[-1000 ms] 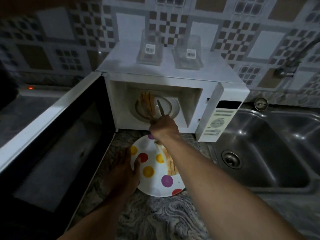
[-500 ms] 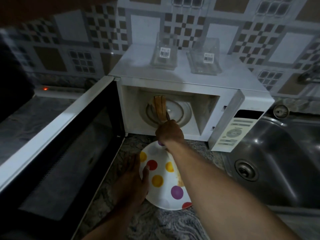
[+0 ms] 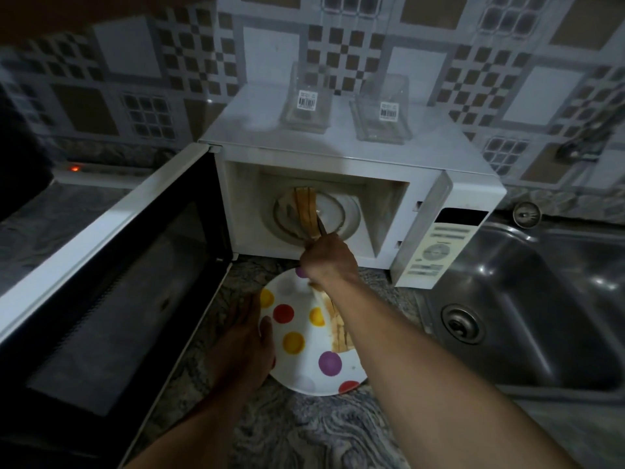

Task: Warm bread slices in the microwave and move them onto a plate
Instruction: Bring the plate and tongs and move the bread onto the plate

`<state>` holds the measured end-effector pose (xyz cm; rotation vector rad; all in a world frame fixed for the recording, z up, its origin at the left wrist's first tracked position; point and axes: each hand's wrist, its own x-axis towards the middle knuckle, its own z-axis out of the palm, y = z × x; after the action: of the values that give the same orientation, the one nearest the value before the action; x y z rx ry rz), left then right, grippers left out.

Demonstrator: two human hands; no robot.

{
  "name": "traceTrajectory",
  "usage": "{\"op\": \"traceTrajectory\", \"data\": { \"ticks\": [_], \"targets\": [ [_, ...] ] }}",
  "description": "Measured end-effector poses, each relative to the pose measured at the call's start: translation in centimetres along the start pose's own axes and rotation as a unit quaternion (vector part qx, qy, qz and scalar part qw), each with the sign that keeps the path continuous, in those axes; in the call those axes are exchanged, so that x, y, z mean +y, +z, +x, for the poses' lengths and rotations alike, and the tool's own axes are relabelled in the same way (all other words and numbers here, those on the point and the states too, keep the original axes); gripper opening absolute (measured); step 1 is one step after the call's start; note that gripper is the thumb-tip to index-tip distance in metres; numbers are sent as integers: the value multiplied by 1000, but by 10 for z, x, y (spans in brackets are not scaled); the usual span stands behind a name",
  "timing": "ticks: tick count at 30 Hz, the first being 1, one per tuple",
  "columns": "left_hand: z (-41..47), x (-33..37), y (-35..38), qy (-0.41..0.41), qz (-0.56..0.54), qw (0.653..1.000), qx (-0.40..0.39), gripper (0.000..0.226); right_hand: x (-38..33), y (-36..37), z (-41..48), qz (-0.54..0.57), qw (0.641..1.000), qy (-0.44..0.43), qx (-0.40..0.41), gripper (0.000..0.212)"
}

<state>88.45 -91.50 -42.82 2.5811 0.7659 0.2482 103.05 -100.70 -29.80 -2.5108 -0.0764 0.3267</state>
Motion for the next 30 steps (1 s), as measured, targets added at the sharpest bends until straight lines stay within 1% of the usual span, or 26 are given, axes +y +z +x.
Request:
{"op": "traceTrajectory", "data": {
  "ticks": [2,5,9,13,15,17,19,21,25,30],
  "targets": [
    [0,0,1,5,-21,1000,5,73,4,-5,-8,-5,1000,-9,-6,50],
    [-3,1,-4,8,-21,1000,-16,74,13,-12,-23,-8,1000,-21,-13,46],
    [-1,-2,-12,38,42,997,-44,73,22,-23,-50,-3,1000,-21,-8,47],
    [-7,-10,-12,49,84,993,-74,64,32,-29,-78,-24,999,-44,4,43],
    [-9,-15,-10,64,109,989,-76,69,35,-29,-87,-28,998,-52,9,41],
    [-9,-20,-10,67,110,989,-77,75,40,-26,-99,-36,998,-56,12,43],
    [-6,-22,-7,57,107,989,-80,74,45,-24,-109,-49,997,-56,17,47],
    [-7,-23,-4,55,103,990,-81,70,50,-21,-121,-53,997,-60,19,45],
    [-8,-23,-5,55,83,991,-86,67,61,-14,-143,-58,996,-63,1,49],
    [-9,-22,-6,90,95,990,-62,75,75,-8,-162,-50,997,-54,-19,52]
  ]
}}
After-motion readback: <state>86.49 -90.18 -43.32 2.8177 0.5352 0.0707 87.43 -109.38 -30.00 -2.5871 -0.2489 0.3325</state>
